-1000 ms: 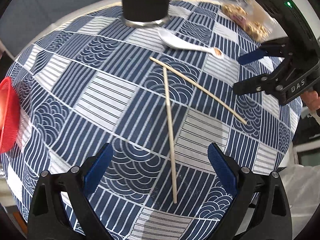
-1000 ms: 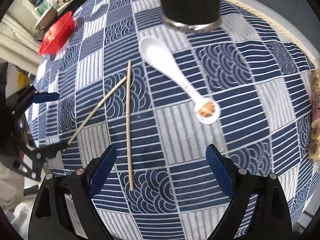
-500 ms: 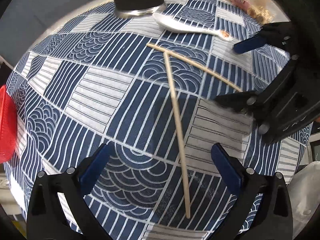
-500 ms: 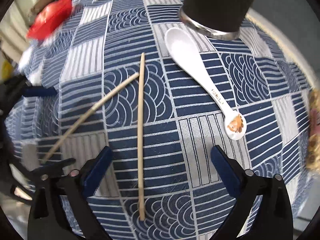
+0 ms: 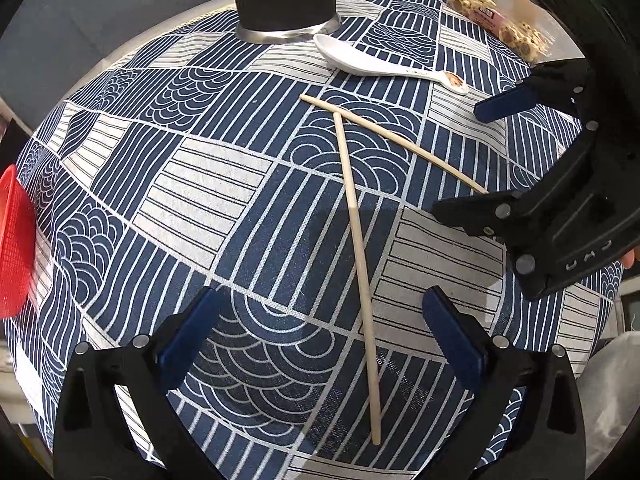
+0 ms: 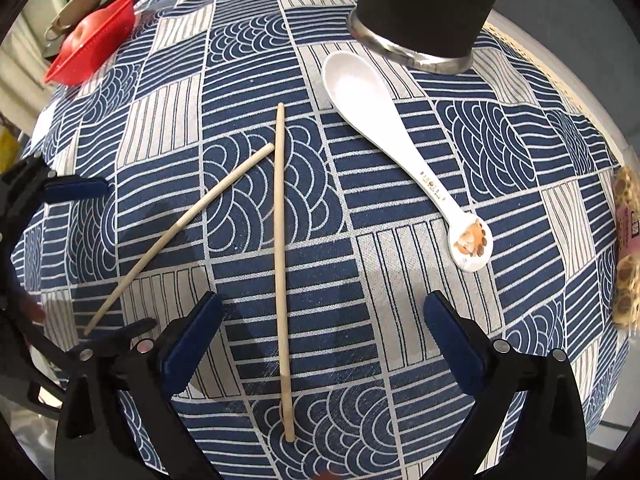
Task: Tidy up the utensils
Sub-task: 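Grasp a wooden chopstick with each tool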
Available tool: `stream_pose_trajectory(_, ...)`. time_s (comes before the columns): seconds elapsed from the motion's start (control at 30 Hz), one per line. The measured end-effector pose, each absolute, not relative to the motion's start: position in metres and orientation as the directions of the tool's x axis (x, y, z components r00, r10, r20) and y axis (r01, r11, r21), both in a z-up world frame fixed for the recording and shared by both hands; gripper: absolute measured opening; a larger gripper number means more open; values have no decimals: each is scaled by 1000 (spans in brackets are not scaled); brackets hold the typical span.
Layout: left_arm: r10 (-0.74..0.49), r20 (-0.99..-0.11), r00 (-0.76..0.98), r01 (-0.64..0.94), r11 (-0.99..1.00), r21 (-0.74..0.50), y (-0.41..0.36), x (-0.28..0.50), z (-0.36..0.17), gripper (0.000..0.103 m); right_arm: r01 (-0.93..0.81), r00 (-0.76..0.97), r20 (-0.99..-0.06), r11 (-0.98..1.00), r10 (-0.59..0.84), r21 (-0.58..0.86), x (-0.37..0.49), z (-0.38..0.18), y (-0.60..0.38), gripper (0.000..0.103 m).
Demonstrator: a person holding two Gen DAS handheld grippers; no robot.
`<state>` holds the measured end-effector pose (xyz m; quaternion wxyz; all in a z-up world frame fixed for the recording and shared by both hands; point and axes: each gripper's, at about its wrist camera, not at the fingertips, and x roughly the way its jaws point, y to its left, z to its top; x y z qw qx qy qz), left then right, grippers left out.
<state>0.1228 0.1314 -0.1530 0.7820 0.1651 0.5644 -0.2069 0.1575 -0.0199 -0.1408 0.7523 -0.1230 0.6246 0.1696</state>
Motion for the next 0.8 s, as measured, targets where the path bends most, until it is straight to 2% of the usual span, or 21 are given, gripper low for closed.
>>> stream_pose_trajectory(0.2,-109,-956,273,447,894,26,134,127,-153,98,-429,107,-991,903,82,28,160,-142,-13,96)
stream_pose_trajectory(0.27,-104,-956,273,434,900,26,138,130,-147,85,-422,99,-993,906,71,23,161,-142,-14,95)
stream_pose_trajectory(0.3,-99,-958,270,421,907,25,145,137,-144,79,-422,99,-993,906,71,23,164,-142,-13,90)
stream_pose_trajectory(0.33,-93,-959,269,407,913,26,149,139,-141,64,-425,110,-991,905,77,23,164,-139,-13,84)
stream_pose_trajectory(0.37,-91,-958,273,391,920,24,152,140,-135,36,-431,127,-988,902,88,25,165,-134,-14,54)
stream_pose_trajectory(0.4,-92,-957,276,372,928,18,156,142,-133,16,-437,149,-984,899,100,25,164,-127,-14,7)
stream_pose_trajectory(0.43,-99,-958,271,355,935,4,160,145,-131,8,-443,156,-984,897,91,13,162,-125,-15,4)
stream_pose_trajectory(0.5,-111,-957,269,313,950,-22,165,145,-133,8,-465,190,-978,885,89,-10,156,-124,-17,4)
stream_pose_trajectory(0.8,-88,-969,229,231,972,-33,158,126,-116,5,-398,160,-962,906,224,144,129,-121,-60,4)
